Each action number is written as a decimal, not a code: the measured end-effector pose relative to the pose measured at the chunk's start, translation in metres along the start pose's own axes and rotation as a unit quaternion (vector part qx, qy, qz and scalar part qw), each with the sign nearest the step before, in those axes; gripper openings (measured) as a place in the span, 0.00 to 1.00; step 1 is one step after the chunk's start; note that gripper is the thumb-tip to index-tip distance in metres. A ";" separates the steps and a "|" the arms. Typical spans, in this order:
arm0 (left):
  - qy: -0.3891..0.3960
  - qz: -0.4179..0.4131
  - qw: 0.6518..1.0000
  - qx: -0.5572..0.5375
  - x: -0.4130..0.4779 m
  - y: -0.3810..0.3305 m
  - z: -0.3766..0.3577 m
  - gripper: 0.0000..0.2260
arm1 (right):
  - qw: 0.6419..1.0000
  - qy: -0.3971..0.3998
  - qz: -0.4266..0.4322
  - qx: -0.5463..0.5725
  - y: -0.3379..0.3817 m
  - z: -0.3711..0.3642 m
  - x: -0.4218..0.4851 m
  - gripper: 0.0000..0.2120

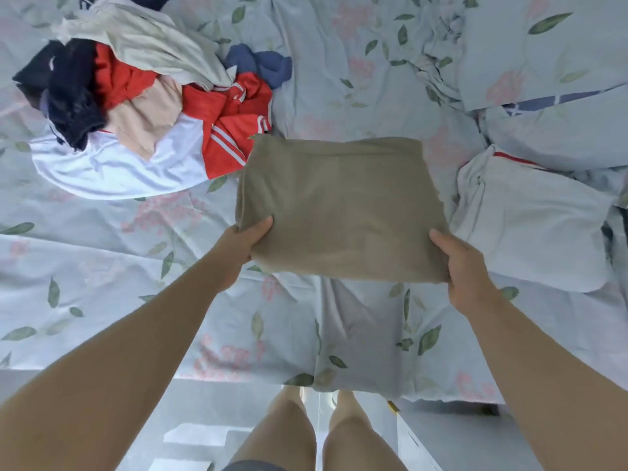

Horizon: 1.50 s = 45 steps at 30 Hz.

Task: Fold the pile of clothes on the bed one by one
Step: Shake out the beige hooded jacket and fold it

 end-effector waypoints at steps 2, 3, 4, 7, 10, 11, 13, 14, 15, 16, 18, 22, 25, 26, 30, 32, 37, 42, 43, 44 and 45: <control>-0.006 0.078 0.993 0.087 -0.006 0.053 0.012 0.25 | 0.993 -0.004 -0.083 -0.079 -0.059 0.003 -0.002 0.10; -0.003 0.121 0.985 0.125 -0.011 0.081 0.016 0.22 | 0.986 -0.003 -0.120 -0.116 -0.085 0.005 -0.006 0.10; -0.002 0.161 0.975 0.151 -0.016 0.106 0.019 0.21 | 0.977 0.002 -0.153 -0.148 -0.109 0.006 -0.009 0.11; -0.040 0.224 0.959 0.169 -0.025 0.158 0.026 0.19 | 0.954 0.022 -0.213 -0.208 -0.154 0.009 -0.020 0.15; -0.078 0.206 0.966 0.139 -0.021 0.170 0.031 0.20 | 0.949 0.020 -0.214 -0.229 -0.162 0.011 -0.013 0.14; -0.086 0.180 0.973 0.114 -0.014 0.167 0.032 0.23 | 0.952 0.018 -0.208 -0.225 -0.160 0.010 -0.008 0.12; -0.097 0.136 0.982 0.092 0.001 0.160 0.032 0.35 | 0.957 0.010 -0.187 -0.223 -0.155 0.009 0.008 0.10; -0.103 0.124 0.983 0.093 0.010 0.158 0.032 0.40 | 0.959 0.004 -0.171 -0.227 -0.153 0.008 0.017 0.12; -0.109 0.119 0.982 0.096 0.019 0.157 0.031 0.44 | 0.960 -0.001 -0.155 -0.231 -0.152 0.006 0.026 0.15; -0.112 0.121 0.981 0.101 0.028 0.158 0.030 0.45 | 0.962 -0.007 -0.145 -0.229 -0.153 0.004 0.036 0.20; -0.128 0.133 0.975 0.124 0.043 0.159 0.023 0.49 | 0.966 -0.012 -0.150 -0.211 -0.158 -0.002 0.049 0.31; -0.187 0.153 0.945 0.220 0.059 0.164 0.020 0.46 | 0.964 -0.036 -0.154 -0.216 -0.177 -0.013 0.069 0.42; -0.170 0.148 0.958 0.178 0.066 0.168 0.007 0.34 | 0.958 -0.068 -0.141 -0.240 -0.182 -0.015 0.074 0.37; -0.158 0.147 0.962 0.164 0.067 0.167 0.001 0.30 | 0.959 -0.069 -0.133 -0.239 -0.181 -0.015 0.074 0.35; -0.136 0.140 0.974 0.114 0.062 0.147 -0.022 0.18 | 0.963 -0.050 -0.073 -0.255 -0.155 -0.011 0.071 0.18; -0.125 0.122 0.980 0.090 0.057 0.129 -0.038 0.13 | 0.968 -0.053 -0.044 -0.240 -0.134 -0.002 0.068 0.10; -0.072 0.086 0.991 0.068 0.045 0.075 -0.107 0.08 | 0.977 -0.090 0.010 -0.194 -0.063 0.051 0.057 0.11; 0.006 0.057 0.997 0.049 0.036 0.023 -0.205 0.14 | 0.968 -0.157 0.047 -0.188 0.010 0.133 0.045 0.07; 0.026 0.049 0.997 0.047 0.032 0.013 -0.231 0.14 | 0.963 -0.180 0.058 -0.194 0.027 0.153 0.042 0.06; 0.046 0.044 0.997 0.041 0.029 0.004 -0.257 0.15 | 0.954 -0.209 0.073 -0.203 0.044 0.174 0.039 0.07; 0.063 0.042 0.997 0.035 0.027 -0.002 -0.281 0.15 | 0.943 -0.242 0.086 -0.213 0.059 0.194 0.037 0.09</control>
Point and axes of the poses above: each hand's wrist, its own x-axis towards the middle knuckle, its own z-axis out of the back of the hand, y = z × x, the point moved 6 cm from there along x, towards the middle knuckle, and after that the axes turned 10 degrees about -x, right-handed, at the moved point
